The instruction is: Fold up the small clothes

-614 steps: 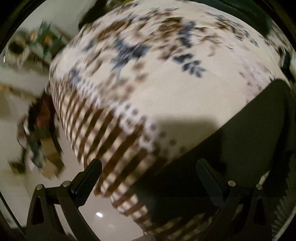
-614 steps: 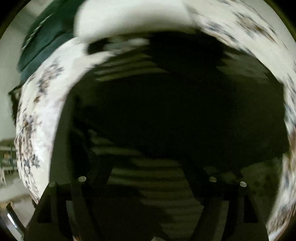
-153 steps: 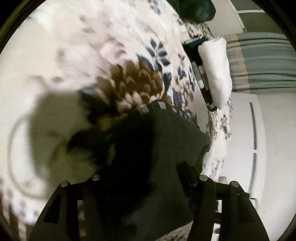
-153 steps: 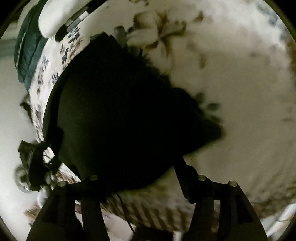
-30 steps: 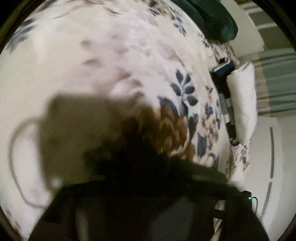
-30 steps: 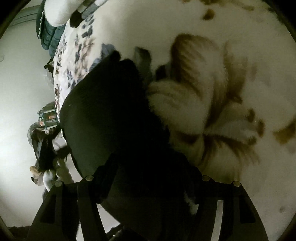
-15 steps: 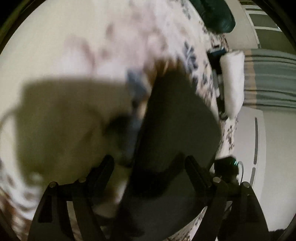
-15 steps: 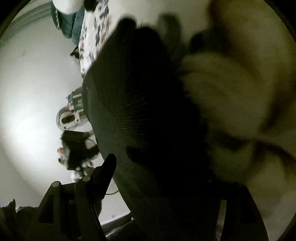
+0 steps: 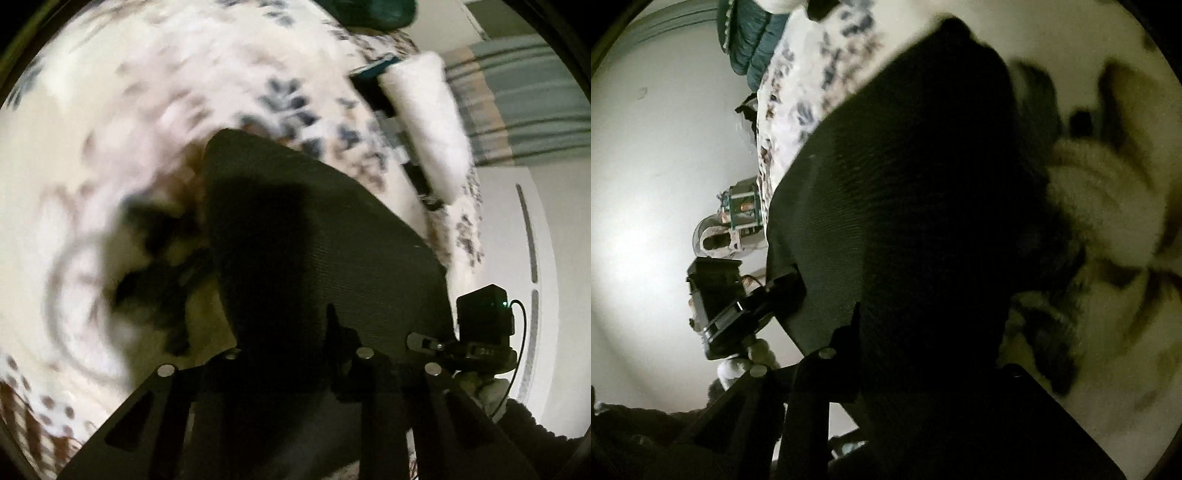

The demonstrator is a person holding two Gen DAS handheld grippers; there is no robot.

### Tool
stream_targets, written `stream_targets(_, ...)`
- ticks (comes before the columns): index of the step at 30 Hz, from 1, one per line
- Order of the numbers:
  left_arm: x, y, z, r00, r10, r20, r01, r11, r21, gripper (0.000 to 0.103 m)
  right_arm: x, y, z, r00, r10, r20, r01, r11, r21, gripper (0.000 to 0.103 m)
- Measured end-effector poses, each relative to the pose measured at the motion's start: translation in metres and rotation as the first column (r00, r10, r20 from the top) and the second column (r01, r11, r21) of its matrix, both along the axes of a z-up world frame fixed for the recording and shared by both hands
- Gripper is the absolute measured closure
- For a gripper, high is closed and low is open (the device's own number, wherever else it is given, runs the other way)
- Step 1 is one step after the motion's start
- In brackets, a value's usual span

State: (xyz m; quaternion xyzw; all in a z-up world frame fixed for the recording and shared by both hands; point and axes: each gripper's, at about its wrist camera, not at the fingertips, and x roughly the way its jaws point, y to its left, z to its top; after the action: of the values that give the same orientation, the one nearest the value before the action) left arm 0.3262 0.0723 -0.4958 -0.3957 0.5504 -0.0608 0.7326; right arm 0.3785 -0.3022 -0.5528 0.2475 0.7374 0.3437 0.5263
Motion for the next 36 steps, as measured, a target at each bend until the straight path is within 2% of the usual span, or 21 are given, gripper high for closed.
stream_targets(4, 0.047, -0.004, 0.044, 0.996, -0.074, 0.059, 0.073, 0.997, 0.010, 0.084, 0.012, -0.005, 0.041, 0.995, -0.085, 0.049, 0.085, 0.996, 0.010, 0.084)
stream_targets(7, 0.088, -0.010, 0.065, 0.985, -0.136, 0.106, 0.134, 0.991, 0.025, 0.084, 0.041, -0.013, 0.074, 0.982, -0.164, 0.089, 0.163, 0.986, 0.023, 0.084)
stream_targets(11, 0.158, -0.022, 0.088, 0.960, -0.213, 0.180, 0.206, 0.977, 0.054, 0.084, 0.103, -0.018, 0.115, 0.951, -0.253, 0.175, 0.251, 0.967, 0.035, 0.084)
stream_targets(15, 0.253, -0.029, 0.091, 0.937, -0.255, 0.238, 0.249, 0.967, 0.056, 0.084, 0.187, -0.027, 0.138, 0.909, -0.326, 0.259, 0.324, 0.945, 0.053, 0.084)
stream_targets(18, 0.328, -0.036, 0.094, 0.925, -0.284, 0.252, 0.278, 0.959, 0.062, 0.083, 0.242, -0.024, 0.140, 0.877, -0.368, 0.308, 0.369, 0.928, 0.058, 0.084)
stream_targets(20, 0.363, -0.040, 0.089, 0.917, -0.314, 0.247, 0.305, 0.949, 0.076, 0.083, 0.282, -0.020, 0.131, 0.859, -0.393, 0.328, 0.401, 0.915, 0.046, 0.084)
stream_targets(22, 0.398, -0.047, 0.075, 0.911, -0.356, 0.208, 0.335, 0.934, 0.128, 0.083, 0.309, -0.017, 0.118, 0.853, -0.398, 0.337, 0.416, 0.909, 0.019, 0.084)
stream_targets(25, 0.424, -0.050, 0.050, 0.913, -0.385, 0.139, 0.360, 0.917, 0.171, 0.081, 0.331, -0.009, 0.094, 0.856, -0.392, 0.338, 0.432, 0.900, -0.050, 0.084)
stream_targets(27, 0.429, -0.051, 0.041, 0.911, -0.396, 0.117, 0.372, 0.910, 0.184, 0.075, 0.339, -0.001, 0.084, 0.860, -0.375, 0.345, 0.437, 0.892, -0.120, 0.081)
stream_targets(29, 0.428, -0.049, 0.041, 0.915, -0.385, 0.122, 0.359, 0.913, 0.193, 0.071, 0.343, -0.007, 0.088, 0.858, -0.342, 0.384, 0.445, 0.868, -0.222, 0.058)
stream_targets(30, 0.426, -0.050, 0.043, 0.919, -0.376, 0.118, 0.343, 0.911, 0.230, 0.064, 0.344, -0.008, 0.092, 0.855, -0.308, 0.418, 0.444, 0.850, -0.282, 0.050)
stream_targets(31, 0.425, -0.053, 0.045, 0.926, -0.363, 0.109, 0.321, 0.904, 0.283, 0.061, 0.343, -0.015, 0.097, 0.849, -0.275, 0.451, 0.447, 0.830, -0.334, 0.036)
stream_targets(32, 0.422, -0.056, 0.049, 0.929, -0.353, 0.115, 0.297, 0.893, 0.337, 0.059, 0.342, -0.012, 0.106, 0.840, -0.230, 0.492, 0.457, 0.788, -0.412, 0.023)
stream_targets(34, 0.410, -0.061, 0.060, 0.933, -0.332, 0.143, 0.252, 0.881, 0.401, 0.053, 0.340, -0.008, 0.123, 0.813, -0.192, 0.549, 0.500, 0.713, -0.491, 0.012)
stream_targets(36, 0.399, -0.069, 0.073, 0.924, -0.344, 0.167, 0.232, 0.852, 0.470, 0.024, 0.330, -0.005, 0.145, 0.787, -0.127, 0.604, 0.535, 0.628, -0.565, 0.003)
